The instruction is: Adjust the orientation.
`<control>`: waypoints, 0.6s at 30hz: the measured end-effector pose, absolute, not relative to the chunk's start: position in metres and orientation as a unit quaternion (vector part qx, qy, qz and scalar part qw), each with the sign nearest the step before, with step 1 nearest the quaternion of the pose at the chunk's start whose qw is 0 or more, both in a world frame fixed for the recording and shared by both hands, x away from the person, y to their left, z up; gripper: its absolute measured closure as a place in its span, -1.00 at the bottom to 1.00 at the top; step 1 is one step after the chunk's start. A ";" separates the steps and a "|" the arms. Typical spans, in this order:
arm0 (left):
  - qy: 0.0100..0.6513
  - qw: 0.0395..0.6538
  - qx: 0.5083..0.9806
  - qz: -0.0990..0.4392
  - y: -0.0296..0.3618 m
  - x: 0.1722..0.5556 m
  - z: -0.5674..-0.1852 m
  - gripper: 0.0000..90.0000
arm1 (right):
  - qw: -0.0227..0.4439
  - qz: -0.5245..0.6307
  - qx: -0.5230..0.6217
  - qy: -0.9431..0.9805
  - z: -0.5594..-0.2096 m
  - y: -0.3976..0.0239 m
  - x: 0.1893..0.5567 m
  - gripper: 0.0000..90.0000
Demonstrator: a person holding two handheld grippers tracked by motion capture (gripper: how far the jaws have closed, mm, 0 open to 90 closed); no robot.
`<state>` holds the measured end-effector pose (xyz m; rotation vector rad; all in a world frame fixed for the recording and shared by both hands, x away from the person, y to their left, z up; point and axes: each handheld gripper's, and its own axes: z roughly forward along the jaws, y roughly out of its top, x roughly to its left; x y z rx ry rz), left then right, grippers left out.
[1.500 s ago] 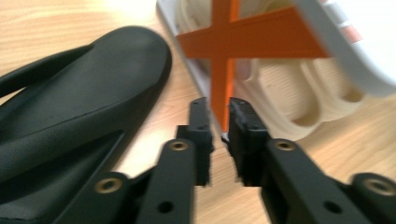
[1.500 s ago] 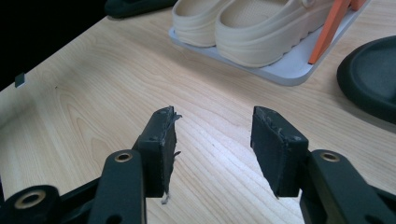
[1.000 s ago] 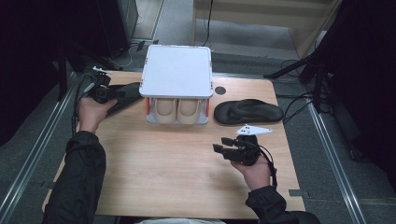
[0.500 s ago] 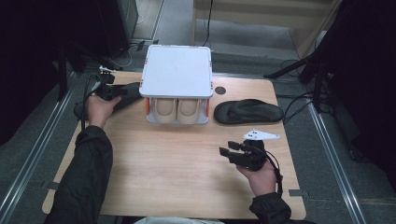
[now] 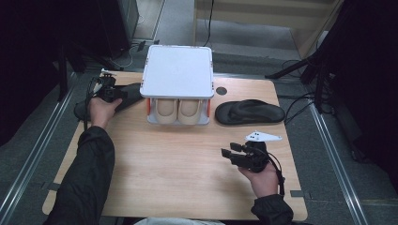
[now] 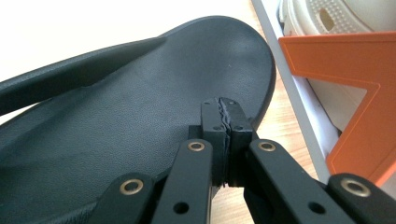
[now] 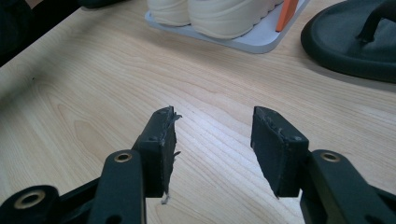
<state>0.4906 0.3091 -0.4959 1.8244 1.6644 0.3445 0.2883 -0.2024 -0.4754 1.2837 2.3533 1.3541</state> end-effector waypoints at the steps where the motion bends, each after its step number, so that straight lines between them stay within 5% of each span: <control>1: 0.634 0.318 0.693 0.131 0.308 0.490 -0.496 1.00 | 0.070 0.451 0.426 0.781 -0.475 -0.203 0.288 0.13; 18: 0.622 0.298 0.713 0.124 0.313 0.454 -0.493 1.00 | 0.068 0.459 0.420 0.780 -0.471 -0.204 0.301 0.13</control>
